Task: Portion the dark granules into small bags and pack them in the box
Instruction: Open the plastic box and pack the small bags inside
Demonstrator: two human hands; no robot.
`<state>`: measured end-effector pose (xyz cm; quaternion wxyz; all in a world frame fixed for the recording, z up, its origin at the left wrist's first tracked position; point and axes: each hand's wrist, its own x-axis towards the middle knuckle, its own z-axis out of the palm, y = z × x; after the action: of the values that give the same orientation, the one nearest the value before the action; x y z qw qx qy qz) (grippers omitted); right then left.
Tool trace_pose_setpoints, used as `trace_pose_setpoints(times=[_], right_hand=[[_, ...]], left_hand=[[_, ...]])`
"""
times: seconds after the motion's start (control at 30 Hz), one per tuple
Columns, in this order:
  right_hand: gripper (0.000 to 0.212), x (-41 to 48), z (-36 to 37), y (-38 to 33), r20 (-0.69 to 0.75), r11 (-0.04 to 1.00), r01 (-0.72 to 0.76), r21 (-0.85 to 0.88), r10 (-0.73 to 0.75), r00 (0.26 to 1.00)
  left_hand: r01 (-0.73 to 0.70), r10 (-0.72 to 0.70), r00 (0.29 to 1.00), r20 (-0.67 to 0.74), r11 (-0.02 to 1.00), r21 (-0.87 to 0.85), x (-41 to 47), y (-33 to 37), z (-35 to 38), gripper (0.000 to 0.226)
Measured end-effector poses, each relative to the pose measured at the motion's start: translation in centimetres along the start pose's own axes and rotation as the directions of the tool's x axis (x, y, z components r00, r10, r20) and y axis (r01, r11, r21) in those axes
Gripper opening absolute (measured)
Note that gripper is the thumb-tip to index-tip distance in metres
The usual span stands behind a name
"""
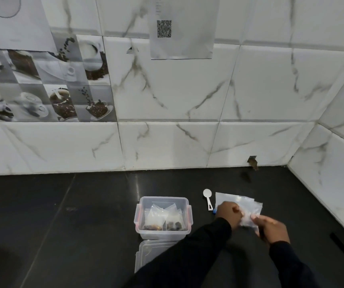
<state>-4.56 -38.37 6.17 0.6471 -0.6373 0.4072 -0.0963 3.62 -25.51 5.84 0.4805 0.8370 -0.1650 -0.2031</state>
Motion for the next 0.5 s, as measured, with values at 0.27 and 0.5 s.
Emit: trace_pose_setpoints(times=[0.27,0.5], right_hand=[[0.014,-3.6,13.9,-11.3,0.249,0.891,0.452,-0.027,-0.432,0.867],[0.014,-6.6,23.3,-4.3,0.428,0.733,0.503,-0.458,-0.314,0.847]], left_hand=[[-0.126,0.128,0.875,-0.467,0.991,0.036,-1.5,1.2,-17.5,0.012],[0.333,-0.226,0.856,-0.466,0.929,0.160,-5.1,-9.1,-21.8,0.040]])
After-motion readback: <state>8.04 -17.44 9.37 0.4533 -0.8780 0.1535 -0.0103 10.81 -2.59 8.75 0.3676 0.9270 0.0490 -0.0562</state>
